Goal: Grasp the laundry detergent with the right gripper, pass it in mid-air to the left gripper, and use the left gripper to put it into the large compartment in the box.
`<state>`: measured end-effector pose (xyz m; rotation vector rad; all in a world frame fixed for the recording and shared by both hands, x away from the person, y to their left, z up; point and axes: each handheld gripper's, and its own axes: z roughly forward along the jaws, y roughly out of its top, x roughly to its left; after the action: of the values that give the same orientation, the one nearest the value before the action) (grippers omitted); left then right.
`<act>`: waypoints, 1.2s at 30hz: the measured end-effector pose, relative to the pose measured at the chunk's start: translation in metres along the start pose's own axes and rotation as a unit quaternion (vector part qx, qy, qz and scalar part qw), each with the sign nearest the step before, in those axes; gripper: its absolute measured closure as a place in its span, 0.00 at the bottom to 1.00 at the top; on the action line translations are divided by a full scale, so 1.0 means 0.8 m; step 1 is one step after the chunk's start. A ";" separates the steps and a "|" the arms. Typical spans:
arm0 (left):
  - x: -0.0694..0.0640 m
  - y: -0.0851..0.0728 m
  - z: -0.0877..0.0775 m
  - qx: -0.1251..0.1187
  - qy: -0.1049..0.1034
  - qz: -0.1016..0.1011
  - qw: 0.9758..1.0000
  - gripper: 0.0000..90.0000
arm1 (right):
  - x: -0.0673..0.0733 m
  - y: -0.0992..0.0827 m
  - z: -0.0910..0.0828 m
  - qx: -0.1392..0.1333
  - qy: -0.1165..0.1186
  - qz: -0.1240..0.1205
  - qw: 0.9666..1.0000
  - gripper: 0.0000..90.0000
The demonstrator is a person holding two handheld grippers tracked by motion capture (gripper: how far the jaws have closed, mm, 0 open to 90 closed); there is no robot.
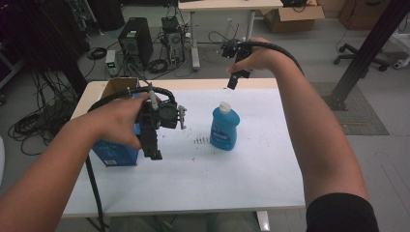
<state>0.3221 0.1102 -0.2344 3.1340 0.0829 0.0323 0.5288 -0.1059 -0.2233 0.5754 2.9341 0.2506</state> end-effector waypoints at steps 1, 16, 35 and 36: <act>0.001 0.000 0.000 0.002 0.001 -0.001 1.000 0.00 | 0.000 0.000 0.000 0.000 -0.001 0.000 1.000 0.08; -0.003 0.001 -0.001 0.002 0.001 -0.003 1.000 0.00 | -0.003 -0.013 -0.005 -0.006 -0.006 0.001 1.000 0.07; -0.006 0.003 0.009 0.009 0.000 0.007 1.000 0.00 | 0.013 -0.047 -0.015 -0.008 -0.018 0.004 1.000 0.07; -0.006 0.004 0.009 0.010 0.000 0.008 1.000 0.00 | 0.014 -0.049 -0.016 -0.009 -0.017 0.005 1.000 0.07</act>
<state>0.3179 0.1068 -0.2416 3.1546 0.0586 0.0315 0.5022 -0.1393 -0.2197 0.5855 2.8940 0.2642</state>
